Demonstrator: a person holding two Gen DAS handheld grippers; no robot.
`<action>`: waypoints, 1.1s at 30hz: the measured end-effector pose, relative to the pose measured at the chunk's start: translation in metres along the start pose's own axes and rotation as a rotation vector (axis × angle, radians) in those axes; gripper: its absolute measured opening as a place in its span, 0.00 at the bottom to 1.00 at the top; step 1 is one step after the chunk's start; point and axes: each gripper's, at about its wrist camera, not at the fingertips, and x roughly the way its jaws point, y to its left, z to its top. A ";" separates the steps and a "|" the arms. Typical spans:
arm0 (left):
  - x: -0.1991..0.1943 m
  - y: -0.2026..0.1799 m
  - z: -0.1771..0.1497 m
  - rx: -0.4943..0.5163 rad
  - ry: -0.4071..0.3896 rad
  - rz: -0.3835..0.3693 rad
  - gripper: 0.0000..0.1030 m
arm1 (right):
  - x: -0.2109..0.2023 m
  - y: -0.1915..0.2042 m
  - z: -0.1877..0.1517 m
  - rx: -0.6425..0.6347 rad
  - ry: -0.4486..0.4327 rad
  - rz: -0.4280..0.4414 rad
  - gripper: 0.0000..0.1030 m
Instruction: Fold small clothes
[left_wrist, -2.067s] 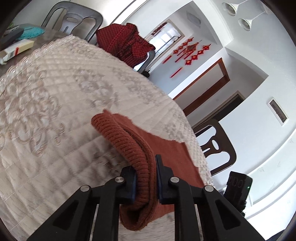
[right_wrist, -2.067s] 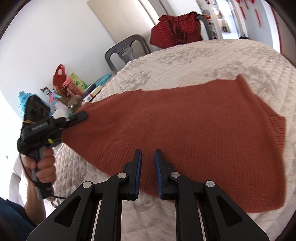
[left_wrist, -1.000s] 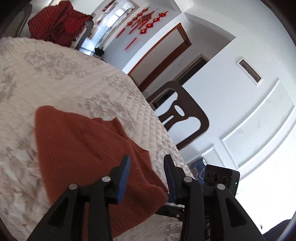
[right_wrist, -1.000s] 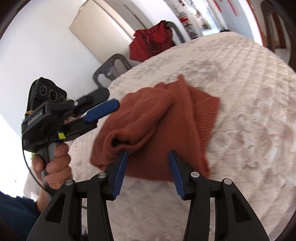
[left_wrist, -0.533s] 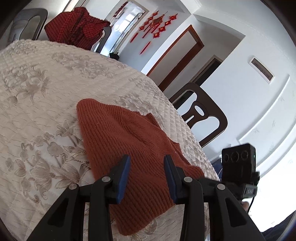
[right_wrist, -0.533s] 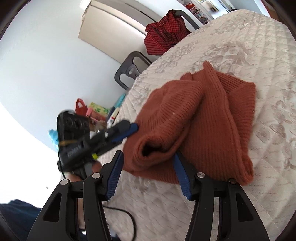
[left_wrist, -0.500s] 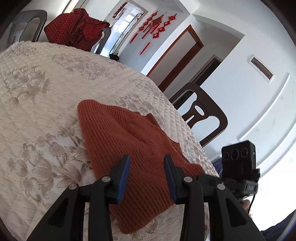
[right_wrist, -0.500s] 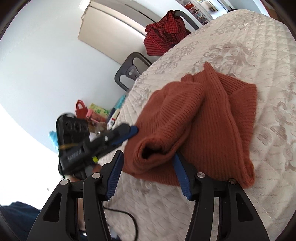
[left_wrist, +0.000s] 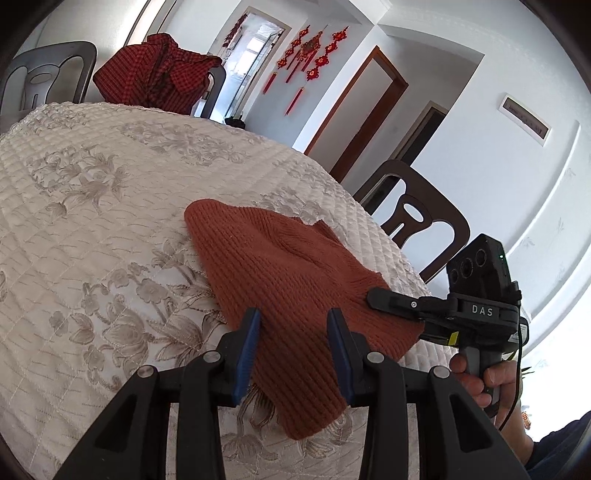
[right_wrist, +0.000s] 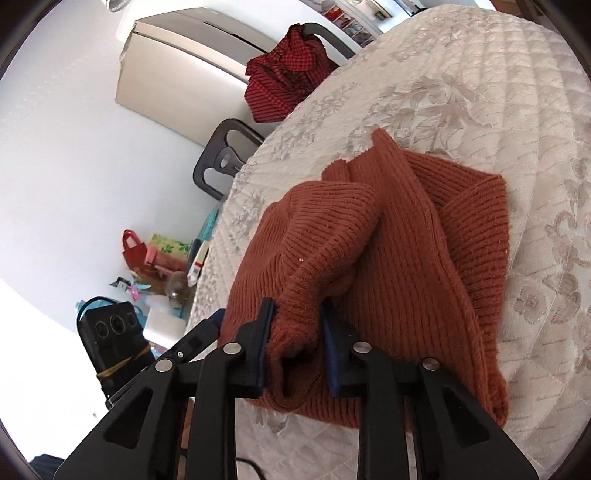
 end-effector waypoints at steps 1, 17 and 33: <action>0.001 -0.001 0.002 0.004 -0.001 -0.001 0.39 | -0.002 0.002 0.001 -0.010 -0.006 -0.006 0.20; 0.030 -0.049 -0.003 0.155 0.041 -0.017 0.40 | -0.047 -0.036 -0.007 -0.034 -0.111 -0.155 0.18; 0.026 -0.057 -0.005 0.179 0.055 -0.010 0.40 | -0.062 -0.035 -0.015 -0.078 -0.143 -0.189 0.16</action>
